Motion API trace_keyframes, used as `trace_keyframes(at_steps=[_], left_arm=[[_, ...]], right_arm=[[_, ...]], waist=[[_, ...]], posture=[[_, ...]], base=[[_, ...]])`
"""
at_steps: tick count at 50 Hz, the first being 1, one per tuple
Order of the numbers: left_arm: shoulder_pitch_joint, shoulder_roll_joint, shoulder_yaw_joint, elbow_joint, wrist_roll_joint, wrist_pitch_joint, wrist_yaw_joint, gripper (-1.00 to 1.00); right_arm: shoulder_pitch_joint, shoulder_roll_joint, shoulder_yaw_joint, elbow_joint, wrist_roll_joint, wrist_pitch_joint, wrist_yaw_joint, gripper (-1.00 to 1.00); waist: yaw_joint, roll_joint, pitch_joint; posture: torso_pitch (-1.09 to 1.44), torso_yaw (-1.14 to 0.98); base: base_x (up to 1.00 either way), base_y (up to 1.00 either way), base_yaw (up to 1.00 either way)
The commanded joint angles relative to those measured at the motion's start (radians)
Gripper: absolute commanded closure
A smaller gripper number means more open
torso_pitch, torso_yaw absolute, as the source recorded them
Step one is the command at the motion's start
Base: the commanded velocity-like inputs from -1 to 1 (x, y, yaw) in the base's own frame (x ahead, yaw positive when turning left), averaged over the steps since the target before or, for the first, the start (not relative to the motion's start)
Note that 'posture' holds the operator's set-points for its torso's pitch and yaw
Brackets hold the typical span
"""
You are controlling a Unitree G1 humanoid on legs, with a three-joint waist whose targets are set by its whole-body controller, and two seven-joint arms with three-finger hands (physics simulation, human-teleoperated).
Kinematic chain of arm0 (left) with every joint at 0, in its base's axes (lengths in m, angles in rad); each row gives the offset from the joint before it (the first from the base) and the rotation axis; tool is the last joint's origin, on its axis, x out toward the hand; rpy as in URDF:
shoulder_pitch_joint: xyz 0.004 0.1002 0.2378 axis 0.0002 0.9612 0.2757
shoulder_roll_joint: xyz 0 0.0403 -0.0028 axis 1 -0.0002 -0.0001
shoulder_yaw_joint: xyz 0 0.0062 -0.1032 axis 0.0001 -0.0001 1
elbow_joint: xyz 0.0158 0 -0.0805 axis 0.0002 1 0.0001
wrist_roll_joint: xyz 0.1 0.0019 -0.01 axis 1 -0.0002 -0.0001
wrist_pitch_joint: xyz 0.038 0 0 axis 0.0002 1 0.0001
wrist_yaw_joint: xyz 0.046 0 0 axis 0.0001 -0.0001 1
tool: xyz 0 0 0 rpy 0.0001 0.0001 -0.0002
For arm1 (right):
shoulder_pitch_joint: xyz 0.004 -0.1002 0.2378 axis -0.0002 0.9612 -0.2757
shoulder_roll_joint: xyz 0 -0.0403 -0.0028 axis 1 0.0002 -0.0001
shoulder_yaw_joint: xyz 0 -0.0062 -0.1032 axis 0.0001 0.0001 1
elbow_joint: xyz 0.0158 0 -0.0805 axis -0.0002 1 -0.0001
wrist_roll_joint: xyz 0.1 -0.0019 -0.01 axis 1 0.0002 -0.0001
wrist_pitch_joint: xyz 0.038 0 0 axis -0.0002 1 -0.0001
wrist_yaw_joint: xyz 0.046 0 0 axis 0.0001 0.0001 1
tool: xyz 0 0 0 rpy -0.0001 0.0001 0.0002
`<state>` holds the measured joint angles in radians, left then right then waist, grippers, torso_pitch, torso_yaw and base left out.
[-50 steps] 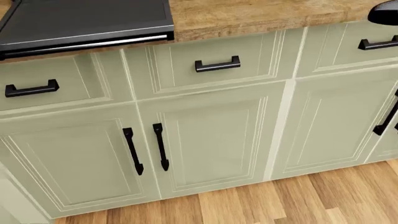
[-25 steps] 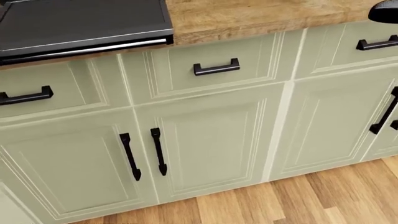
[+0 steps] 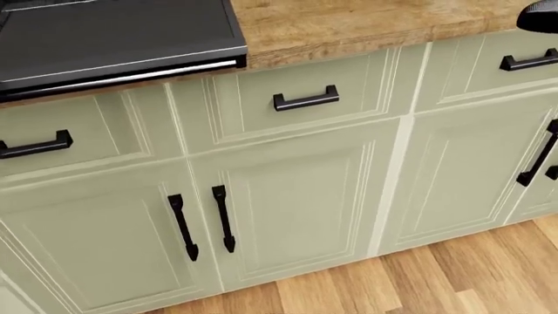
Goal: Close the toaster oven door.
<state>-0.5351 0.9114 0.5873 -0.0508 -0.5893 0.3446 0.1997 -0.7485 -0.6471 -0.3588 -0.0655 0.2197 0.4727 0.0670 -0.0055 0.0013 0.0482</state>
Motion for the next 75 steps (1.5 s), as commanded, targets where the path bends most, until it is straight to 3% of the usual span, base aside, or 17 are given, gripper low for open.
trace_keyframes(at_steps=[1, 6, 16, 19, 20, 28, 31, 40, 44, 53, 57, 58, 60, 67, 70, 71, 75], left_arm=[[-0.019, 0.022, 0.021, -0.029, 0.007, -0.03, 0.004, -1.0], [-0.014, 0.015, 0.025, -0.028, 0.011, -0.031, 0.001, -1.0], [-0.014, 0.014, 0.026, -0.029, 0.014, -0.031, -0.002, -1.0], [-0.014, 0.014, 0.026, -0.029, 0.014, -0.03, -0.002, -1.0], [-0.014, 0.014, 0.026, -0.03, 0.014, -0.03, -0.002, -1.0], [-0.019, 0.019, 0.027, -0.032, 0.012, -0.025, 0.0, -1.0], [-0.017, 0.023, 0.031, -0.031, 0.01, -0.024, -0.001, -1.0], [-0.016, 0.017, 0.026, -0.026, 0.015, -0.032, -0.003, -1.0], [-0.016, 0.015, 0.025, -0.027, 0.017, -0.033, -0.004, -1.0], [-0.014, 0.015, 0.027, -0.033, 0.016, -0.028, -0.002, -1.0], [-0.014, 0.017, 0.029, -0.034, 0.015, -0.026, -0.002, -1.0], [-0.014, 0.017, 0.029, -0.034, 0.015, -0.026, -0.001, -1.0], [-0.014, 0.015, 0.028, -0.033, 0.015, -0.028, -0.002, -1.0], [-0.016, 0.016, 0.026, -0.026, 0.019, -0.033, -0.004, -1.0], [-0.018, 0.017, 0.025, -0.024, 0.019, -0.034, -0.005, -1.0], [-0.019, 0.017, 0.025, -0.023, 0.018, -0.034, -0.005, -1.0], [-0.02, 0.018, 0.024, -0.023, 0.017, -0.033, -0.004, -1.0]], right_arm=[[-0.033, -0.013, -0.003, -0.038, 0.004, -0.031, 0.002, -1.0], [-0.034, -0.015, -0.004, -0.04, 0.005, -0.029, 0.001, -1.0], [-0.033, -0.015, -0.004, -0.039, 0.004, -0.03, 0.002, -1.0], [-0.034, -0.015, -0.003, -0.04, 0.005, -0.029, 0.003, -1.0], [-0.034, -0.015, -0.003, -0.04, 0.004, -0.029, 0.003, -1.0], [-0.037, -0.015, -0.001, -0.034, 0.003, -0.033, 0.006, -1.0], [-0.035, -0.015, -0.003, -0.036, 0.004, -0.033, 0.007, -1.0], [-0.03, -0.013, -0.002, -0.036, 0.004, -0.036, 0.009, -1.0], [-0.03, -0.013, -0.004, -0.039, 0.005, -0.034, 0.009, -1.0], [-0.028, -0.013, -0.004, -0.043, 0.004, -0.031, 0.009, -1.0], [-0.027, -0.014, -0.005, -0.045, 0.004, -0.03, 0.009, -1.0], [-0.027, -0.014, -0.005, -0.046, 0.005, -0.029, 0.009, -1.0], [-0.026, -0.014, -0.005, -0.047, 0.005, -0.028, 0.008, -1.0], [-0.026, -0.014, -0.006, -0.05, 0.004, -0.026, 0.008, -1.0], [-0.027, -0.015, -0.006, -0.047, 0.004, -0.028, 0.009, -1.0], [-0.027, -0.015, -0.006, -0.047, 0.004, -0.028, 0.01, -1.0], [-0.03, -0.017, -0.006, -0.046, 0.004, -0.026, 0.01, -1.0]], waist=[[0.005, 0.002, -0.016], [-0.005, 0.111, -0.028], [0.004, 0.01, -0.012], [0.007, -0.067, -0.03], [-0.002, -0.02, -0.017], [0.001, 0.025, -0.006], [-0.006, 0.108, -0.021], [0.004, 0.027, -0.006], [0.01, -0.057, -0.022], [0.003, 0.015, -0.005], [-0.008, 0.115, -0.026], [0.002, 0.075, -0.015], [0.0, 0.087, -0.009], [0.009, 0.011, -0.009], [0.013, -0.07, -0.028], [0.004, -0.019, -0.017], [0.003, -0.023, -0.023]], posture=[[0.0, 0.0], [0.0, 0.0], [0.0, 0.0], [0.0, 0.0], [0.0, 0.0], [0.0, 0.0], [0.0, 0.0], [0.0, 0.0], [0.0, 0.0], [0.0, 0.0], [0.0, 0.0], [0.0, 0.0], [0.0, 0.0], [0.0, 0.0], [0.0, 0.0], [0.0, 0.0], [0.0, 0.0]], base=[[0.05, 0.09, 0.0], [0.05, 0.08, 0.0], [0.05, 0.09, 0.0], [0.05, 0.08, 0.0], [0.05, 0.08, 0.0], [0.08, 0.06, 0.0], [0.08, 0.05, 0.0], [0.1, 0.06, 0.0], [0.12, 0.05, 0.0], [0.13, 0.05, 0.0], [0.13, 0.05, 0.0], [0.12, 0.05, 0.0], [0.14, 0.05, 0.0], [0.13, 0.05, 0.0], [0.13, 0.05, 0.0], [0.12, 0.05, 0.0], [0.13, 0.05, 0.0]])
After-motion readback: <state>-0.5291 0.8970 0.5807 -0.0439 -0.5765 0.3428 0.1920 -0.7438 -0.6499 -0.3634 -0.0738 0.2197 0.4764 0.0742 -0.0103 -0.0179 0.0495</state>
